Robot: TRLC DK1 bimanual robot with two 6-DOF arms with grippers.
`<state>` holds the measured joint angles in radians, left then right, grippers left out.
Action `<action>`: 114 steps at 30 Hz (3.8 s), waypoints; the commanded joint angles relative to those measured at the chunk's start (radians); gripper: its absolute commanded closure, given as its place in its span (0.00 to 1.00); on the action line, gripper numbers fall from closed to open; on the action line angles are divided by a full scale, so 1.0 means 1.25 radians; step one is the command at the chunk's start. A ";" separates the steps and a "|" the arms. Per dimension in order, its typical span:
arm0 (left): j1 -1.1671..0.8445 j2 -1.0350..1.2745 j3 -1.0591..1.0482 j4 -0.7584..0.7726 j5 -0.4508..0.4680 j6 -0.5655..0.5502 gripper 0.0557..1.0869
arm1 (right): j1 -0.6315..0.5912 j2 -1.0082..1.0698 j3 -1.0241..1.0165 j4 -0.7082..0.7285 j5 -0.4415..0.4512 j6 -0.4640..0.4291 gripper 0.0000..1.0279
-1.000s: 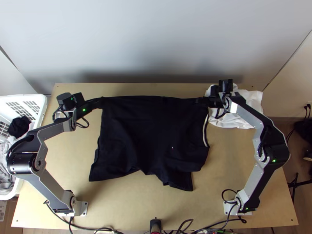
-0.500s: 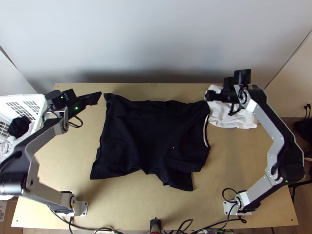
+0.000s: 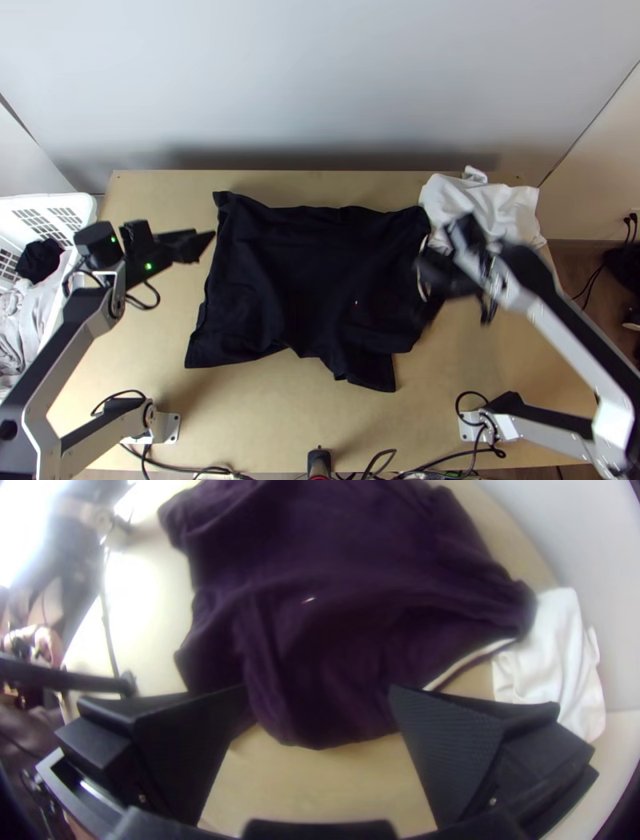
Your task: Fold the t-shirt
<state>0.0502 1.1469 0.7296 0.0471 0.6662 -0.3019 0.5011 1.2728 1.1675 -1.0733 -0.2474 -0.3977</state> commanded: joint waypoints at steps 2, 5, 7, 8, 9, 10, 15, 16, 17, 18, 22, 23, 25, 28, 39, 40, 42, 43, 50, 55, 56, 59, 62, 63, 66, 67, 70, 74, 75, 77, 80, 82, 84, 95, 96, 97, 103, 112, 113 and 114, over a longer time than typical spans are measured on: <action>-0.061 -0.065 -0.061 -0.070 0.009 -0.009 0.04 | 0.305 -0.163 -0.230 0.071 0.119 0.002 0.05; -0.065 -0.068 -0.062 -0.075 0.008 -0.012 0.04 | 0.393 -0.144 -0.246 0.087 0.119 0.070 0.05; -0.065 -0.070 -0.063 -0.078 0.008 -0.012 0.04 | 0.419 -0.124 -0.244 0.101 0.103 0.106 0.05; -0.063 -0.070 -0.062 -0.084 0.007 -0.012 0.04 | 0.432 -0.109 -0.241 0.101 0.083 0.123 0.05; -0.061 -0.072 -0.063 -0.089 0.007 -0.012 0.04 | 0.436 -0.097 -0.238 0.101 0.053 0.137 0.05; -0.060 -0.072 -0.063 -0.090 0.007 -0.012 0.04 | 0.441 -0.089 -0.237 0.101 0.027 0.144 0.05; -0.050 -0.072 -0.066 -0.097 0.007 -0.012 0.04 | 0.494 -0.045 -0.254 0.137 -0.001 0.178 0.05; -0.050 -0.071 -0.066 -0.097 0.007 -0.012 0.04 | 0.505 -0.033 -0.252 0.148 -0.013 0.186 0.05; -0.050 -0.071 -0.066 -0.097 0.007 -0.012 0.04 | 0.517 -0.022 -0.249 0.160 -0.018 0.198 0.05; -0.050 -0.070 -0.065 -0.095 0.007 -0.012 0.04 | 0.531 -0.011 -0.247 0.173 -0.019 0.206 0.05; -0.051 -0.066 -0.058 -0.094 0.006 -0.012 0.04 | 0.539 0.041 -0.254 0.205 -0.021 0.216 0.05; -0.049 -0.066 -0.057 -0.094 0.006 -0.012 0.04 | 0.538 0.046 -0.260 0.213 -0.019 0.214 0.05; -0.043 -0.066 -0.055 -0.095 0.006 -0.011 0.04 | 0.533 0.048 -0.279 0.239 -0.018 0.206 0.05; -0.028 -0.067 -0.054 -0.098 0.007 -0.011 0.04 | 0.511 0.056 -0.291 0.256 -0.018 0.192 0.05; -0.022 -0.068 -0.049 -0.104 0.007 -0.009 0.04 | 0.414 0.083 -0.325 0.359 -0.018 0.205 0.74; -0.022 -0.068 -0.047 -0.105 0.007 -0.009 0.04 | 0.414 0.083 -0.327 0.364 -0.018 0.211 0.85; -0.022 -0.070 -0.045 -0.105 0.006 -0.009 0.04 | 0.413 0.083 -0.330 0.376 -0.018 0.221 0.90; -0.020 -0.070 -0.045 -0.105 0.006 -0.009 0.04 | 0.410 0.083 -0.331 0.378 -0.018 0.224 0.90; -0.019 -0.068 -0.044 -0.111 0.007 -0.009 0.04 | 0.405 0.072 -0.334 0.367 -0.019 0.238 0.97; -0.016 -0.071 -0.041 -0.117 0.007 -0.009 0.04 | 0.424 0.014 -0.330 0.343 -0.095 0.237 0.97; -0.016 -0.071 -0.040 -0.117 0.006 -0.009 0.04 | 0.431 0.009 -0.325 0.336 -0.119 0.238 0.97; -0.013 -0.070 -0.038 -0.117 0.006 -0.009 0.04 | 0.451 0.013 -0.301 0.301 -0.174 0.253 0.97; -0.012 -0.068 -0.036 -0.117 0.006 -0.008 0.04 | 0.468 0.016 -0.279 0.289 -0.228 0.270 0.97; -0.011 -0.068 -0.035 -0.117 0.006 -0.006 0.04 | 0.474 0.020 -0.269 0.281 -0.243 0.272 0.97; -0.006 -0.067 -0.035 -0.117 0.007 -0.005 0.04 | 0.484 0.036 -0.238 0.262 -0.291 0.279 0.97; -0.005 -0.066 -0.035 -0.117 0.006 -0.005 0.04 | 0.486 0.041 -0.228 0.261 -0.300 0.280 0.97; -0.005 -0.062 -0.034 -0.117 0.007 -0.005 0.04 | 0.488 0.065 -0.209 0.257 -0.337 0.286 0.97; -0.005 -0.060 -0.036 -0.119 0.007 -0.005 0.04 | 0.488 0.090 -0.185 0.247 -0.391 0.294 0.96; -0.005 -0.061 -0.038 -0.121 0.007 -0.005 0.04 | 0.485 0.095 -0.187 0.249 -0.390 0.294 0.80; -0.003 -0.066 -0.038 -0.147 0.007 -0.003 0.04 | 0.473 0.105 -0.194 0.249 -0.389 0.294 0.12; -0.005 -0.074 -0.028 -0.228 0.005 0.013 0.04 | 0.440 0.101 -0.192 0.244 -0.387 0.286 0.04; -0.005 -0.074 -0.018 -0.309 -0.010 0.048 0.04 | 0.418 0.097 -0.187 0.241 -0.386 0.286 0.04; -0.003 -0.071 -0.004 -0.402 -0.016 0.083 0.04 | 0.405 0.097 -0.183 0.239 -0.386 0.285 0.04; -0.009 0.076 0.074 -0.486 -0.097 0.021 0.05 | 0.192 0.184 -0.046 0.261 -0.324 0.344 0.04; -0.009 0.094 0.090 -0.482 -0.106 0.016 0.05 | 0.158 0.198 -0.015 0.261 -0.324 0.355 0.04; -0.009 0.106 0.101 -0.472 -0.107 0.010 0.05 | 0.115 0.206 0.017 0.256 -0.322 0.368 0.04; -0.009 0.140 0.134 -0.379 -0.113 -0.044 0.05 | -0.119 0.219 0.148 0.252 -0.299 0.382 0.04; -0.057 0.257 0.240 -0.316 -0.159 -0.071 0.05 | -0.185 0.296 0.233 0.250 -0.144 0.253 0.04; -0.059 0.257 0.247 -0.316 -0.159 -0.070 0.05 | -0.175 0.295 0.228 0.250 -0.130 0.233 0.04; -0.060 0.257 0.252 -0.316 -0.159 -0.070 0.05 | -0.168 0.292 0.221 0.249 -0.116 0.219 0.04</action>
<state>0.0006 1.4040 0.9672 -0.3733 0.4877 -0.3775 0.3241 1.6081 1.4044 -0.7609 -0.5072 -0.0193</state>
